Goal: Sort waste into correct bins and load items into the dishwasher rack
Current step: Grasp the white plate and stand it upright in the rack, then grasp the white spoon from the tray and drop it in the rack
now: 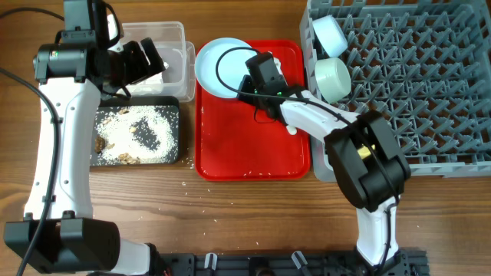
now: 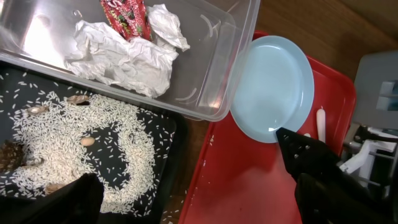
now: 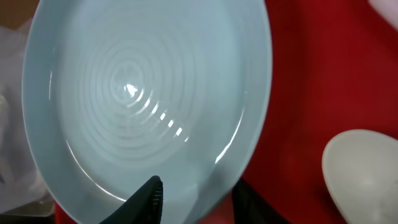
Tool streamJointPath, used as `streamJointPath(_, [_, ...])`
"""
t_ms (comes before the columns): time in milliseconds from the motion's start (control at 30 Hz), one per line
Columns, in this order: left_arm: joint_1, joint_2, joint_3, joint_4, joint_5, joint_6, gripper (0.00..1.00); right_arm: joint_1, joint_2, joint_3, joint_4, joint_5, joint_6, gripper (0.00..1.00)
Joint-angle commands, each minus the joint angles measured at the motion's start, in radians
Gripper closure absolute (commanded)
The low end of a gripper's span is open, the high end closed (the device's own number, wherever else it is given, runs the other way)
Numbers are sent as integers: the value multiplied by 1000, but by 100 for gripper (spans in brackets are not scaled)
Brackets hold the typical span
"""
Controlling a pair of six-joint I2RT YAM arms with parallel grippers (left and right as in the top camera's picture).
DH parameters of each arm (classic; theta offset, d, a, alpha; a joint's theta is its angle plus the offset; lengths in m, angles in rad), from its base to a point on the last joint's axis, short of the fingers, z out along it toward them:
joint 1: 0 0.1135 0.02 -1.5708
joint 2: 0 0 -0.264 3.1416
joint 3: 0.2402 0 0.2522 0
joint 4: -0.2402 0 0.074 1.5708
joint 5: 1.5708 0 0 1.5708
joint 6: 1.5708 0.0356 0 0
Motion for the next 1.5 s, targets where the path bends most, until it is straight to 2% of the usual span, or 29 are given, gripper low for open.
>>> streamJointPath(0, [5,-5,11,2,-9,-5,0,2,25,-1,-32,-3,22,63])
streamJointPath(67, [5,-5,11,2,-9,-5,0,2,25,-1,-71,4,21,68])
streamJointPath(133, [5,-5,11,2,-9,-5,0,2,24,-1,-119,-13,11,80])
streamJointPath(233, [5,-5,11,2,-9,-5,0,-4,-3,-1,-149,-66,-84,96])
streamJointPath(300, [5,-5,11,2,-9,-5,0,-27,-58,-1,-198,-51,-85,96])
streamJointPath(400, [5,-5,11,2,-9,-5,0,-89,-239,-1,-275,69,-153,96])
streamJointPath(500, [5,-5,11,2,-9,-5,0,-127,-453,-1,-281,170,-343,96])
streamJointPath(567, [5,-5,11,2,-9,-5,0,-129,-599,-1,-290,420,-446,96])
streamJointPath(633, [5,-5,11,2,-9,-5,0,-132,-697,-1,-291,822,-501,96])
streamJointPath(667, [5,-5,11,2,-9,-5,0,-157,-719,-1,-256,1091,-632,96])
streamJointPath(733, [5,-5,11,2,-9,-5,0,-214,-706,-3,-206,1188,-843,96])
streamJointPath(933, [5,-5,11,2,-9,-5,0,-399,-444,-4,75,1135,-1255,96])
streamJointPath(1033, [5,-5,11,2,-9,-5,0,-402,-317,-4,157,1133,-1290,96])
streamJointPath(1167, [5,-5,11,2,-9,-5,0,-402,-240,-4,165,1066,-1287,96])
streamJointPath(1200, [5,-5,11,2,-9,-5,0,-402,-238,-4,165,1046,-1286,88])
streamJointPath(1267, [5,-5,11,2,-9,-5,0,-401,-240,-4,182,1041,-1283,0])
streamJointPath(1367, [5,-5,11,2,-9,-5,0,-364,-300,-4,182,1046,-1184,0])
streamJointPath(1467, [5,-5,11,2,-9,-5,0,-239,-425,-4,95,971,-1103,0])
